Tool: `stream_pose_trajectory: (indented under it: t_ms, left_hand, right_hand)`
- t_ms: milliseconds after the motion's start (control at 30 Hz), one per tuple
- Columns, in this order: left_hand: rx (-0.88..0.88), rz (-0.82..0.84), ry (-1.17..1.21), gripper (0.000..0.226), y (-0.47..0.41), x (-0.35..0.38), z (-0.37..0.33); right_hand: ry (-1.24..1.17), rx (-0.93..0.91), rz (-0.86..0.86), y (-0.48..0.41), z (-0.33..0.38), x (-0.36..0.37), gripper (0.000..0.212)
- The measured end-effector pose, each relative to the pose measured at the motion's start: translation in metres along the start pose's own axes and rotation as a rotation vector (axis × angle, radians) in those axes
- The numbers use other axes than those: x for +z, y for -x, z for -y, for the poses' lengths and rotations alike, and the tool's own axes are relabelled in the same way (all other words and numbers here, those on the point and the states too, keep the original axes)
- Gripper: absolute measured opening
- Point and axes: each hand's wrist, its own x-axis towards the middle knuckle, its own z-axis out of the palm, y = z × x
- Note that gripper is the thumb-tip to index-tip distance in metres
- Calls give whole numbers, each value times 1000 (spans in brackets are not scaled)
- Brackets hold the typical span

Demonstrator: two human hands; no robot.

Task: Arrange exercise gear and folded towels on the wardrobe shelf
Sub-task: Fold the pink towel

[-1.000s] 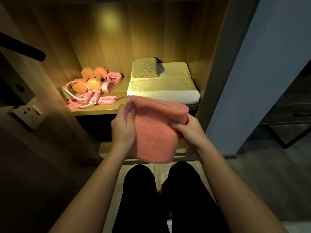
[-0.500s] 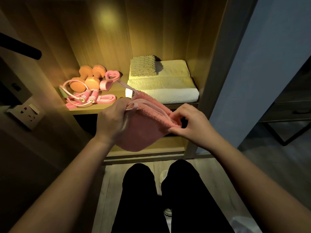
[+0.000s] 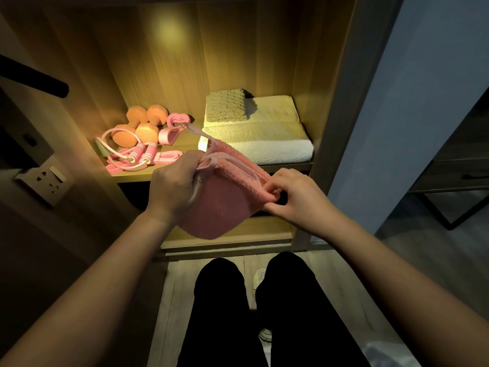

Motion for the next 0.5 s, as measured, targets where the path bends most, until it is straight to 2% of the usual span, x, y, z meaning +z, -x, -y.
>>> stream_pose_trajectory:
  t_ms: [100, 167, 233, 367, 433, 500]
  left_hand:
    - [14, 45, 2, 32, -2, 2, -2]
    - [26, 60, 7, 32, -4, 2, -3]
    - [48, 66, 12, 32, -7, 2, -3]
    - [89, 113, -8, 25, -15, 1, -5]
    - [87, 131, 3, 19, -17, 0, -7]
    - [80, 133, 32, 30, -21, -2, -10]
  right_hand:
    - [-68, -111, 26, -3, 7, -6, 31]
    - [-239, -82, 103, -6, 8, -10, 36]
    - [-433, 16, 231, -13, 8, -12, 32]
    - [-384, 35, 527, -28, 6, -14, 38]
    - [-444, 30, 668, -33, 8, -14, 36]
    - [-569, 48, 738, -37, 12, -10, 44]
